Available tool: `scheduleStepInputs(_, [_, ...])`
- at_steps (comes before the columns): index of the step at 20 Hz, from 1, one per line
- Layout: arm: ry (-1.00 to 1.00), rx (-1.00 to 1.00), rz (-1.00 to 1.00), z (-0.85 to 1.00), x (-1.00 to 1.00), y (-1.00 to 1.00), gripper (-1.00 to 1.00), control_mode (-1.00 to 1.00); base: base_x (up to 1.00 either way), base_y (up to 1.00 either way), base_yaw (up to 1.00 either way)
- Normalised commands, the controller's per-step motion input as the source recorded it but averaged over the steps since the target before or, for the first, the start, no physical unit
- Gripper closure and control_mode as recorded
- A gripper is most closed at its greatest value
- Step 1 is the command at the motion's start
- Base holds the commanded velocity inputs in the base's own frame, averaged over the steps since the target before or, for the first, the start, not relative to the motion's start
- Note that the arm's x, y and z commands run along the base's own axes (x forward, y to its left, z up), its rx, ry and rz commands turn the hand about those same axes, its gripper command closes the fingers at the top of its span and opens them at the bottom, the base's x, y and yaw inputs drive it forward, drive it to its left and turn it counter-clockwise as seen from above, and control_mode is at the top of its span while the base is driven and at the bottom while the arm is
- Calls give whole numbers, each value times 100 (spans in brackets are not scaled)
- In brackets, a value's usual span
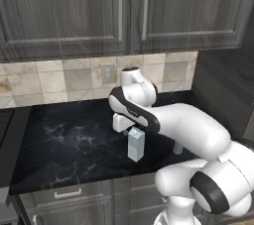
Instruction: Move the drinks to the dining counter.
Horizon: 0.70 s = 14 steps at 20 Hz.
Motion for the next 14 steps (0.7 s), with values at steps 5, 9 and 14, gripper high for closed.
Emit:
scheduleStepInputs(5, [0,0,0,0,-5,0,-100,-100,0,0,0])
scheduleStepInputs(9, [0,0,0,0,0,0,-100,-100,0,0,0])
scheduleStepInputs(14, [0,0,0,-3,0,-15,-100,-100,0,0,0])
